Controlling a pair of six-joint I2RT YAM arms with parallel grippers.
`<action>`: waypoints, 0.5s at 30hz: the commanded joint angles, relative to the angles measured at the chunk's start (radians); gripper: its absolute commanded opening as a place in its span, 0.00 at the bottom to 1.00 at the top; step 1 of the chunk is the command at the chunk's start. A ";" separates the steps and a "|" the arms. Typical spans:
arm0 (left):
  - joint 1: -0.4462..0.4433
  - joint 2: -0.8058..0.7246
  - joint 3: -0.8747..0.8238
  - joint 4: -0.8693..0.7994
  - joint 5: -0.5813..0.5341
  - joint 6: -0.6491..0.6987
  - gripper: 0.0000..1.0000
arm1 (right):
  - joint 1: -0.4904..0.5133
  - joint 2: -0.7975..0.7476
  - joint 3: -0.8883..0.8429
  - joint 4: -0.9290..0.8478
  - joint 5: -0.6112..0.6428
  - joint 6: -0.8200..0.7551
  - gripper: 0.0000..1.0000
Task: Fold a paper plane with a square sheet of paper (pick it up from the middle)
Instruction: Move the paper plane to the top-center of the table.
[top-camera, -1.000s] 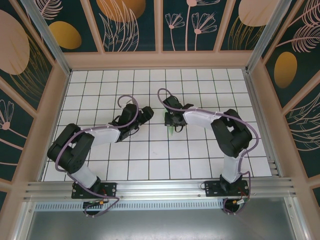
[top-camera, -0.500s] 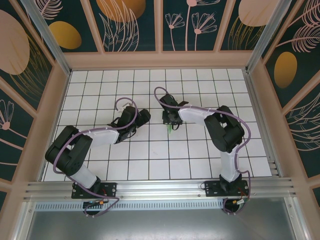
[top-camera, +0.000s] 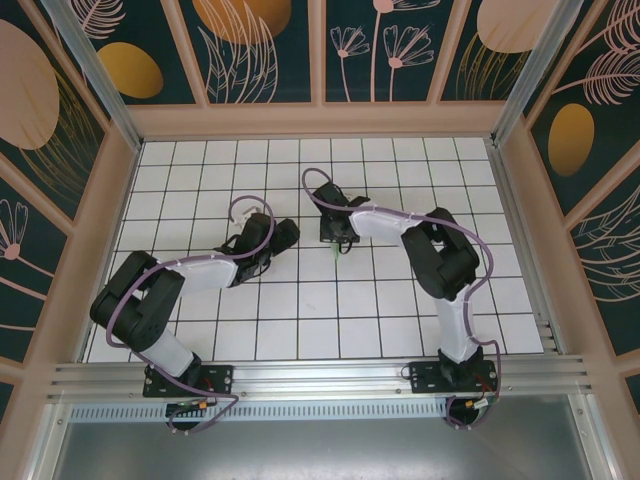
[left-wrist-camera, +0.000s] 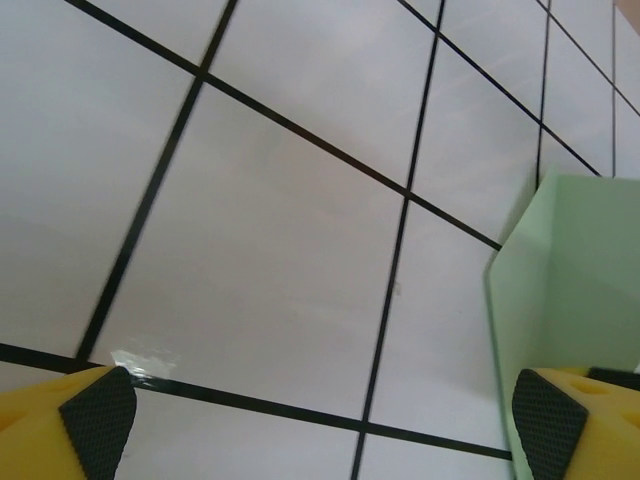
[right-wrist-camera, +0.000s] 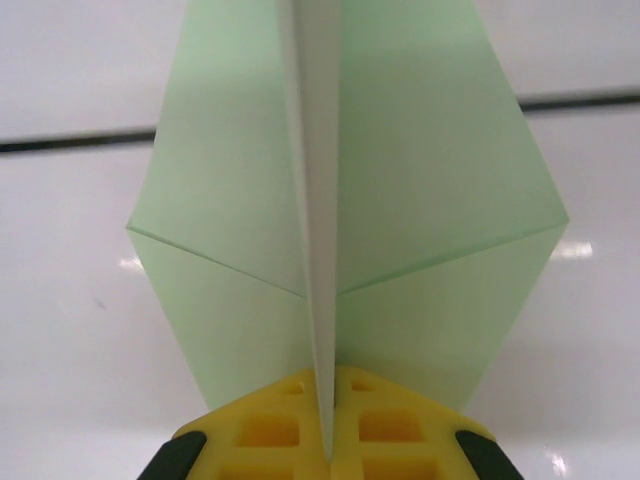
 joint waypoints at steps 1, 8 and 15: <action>0.026 -0.045 -0.017 -0.057 -0.043 0.030 0.98 | -0.008 0.030 0.096 -0.029 0.048 -0.078 0.04; 0.060 -0.090 -0.044 -0.084 -0.065 0.042 0.99 | -0.042 0.122 0.198 -0.040 0.035 -0.132 0.05; 0.062 -0.083 -0.040 -0.090 -0.063 0.043 0.98 | -0.056 0.191 0.263 -0.082 0.009 -0.149 0.06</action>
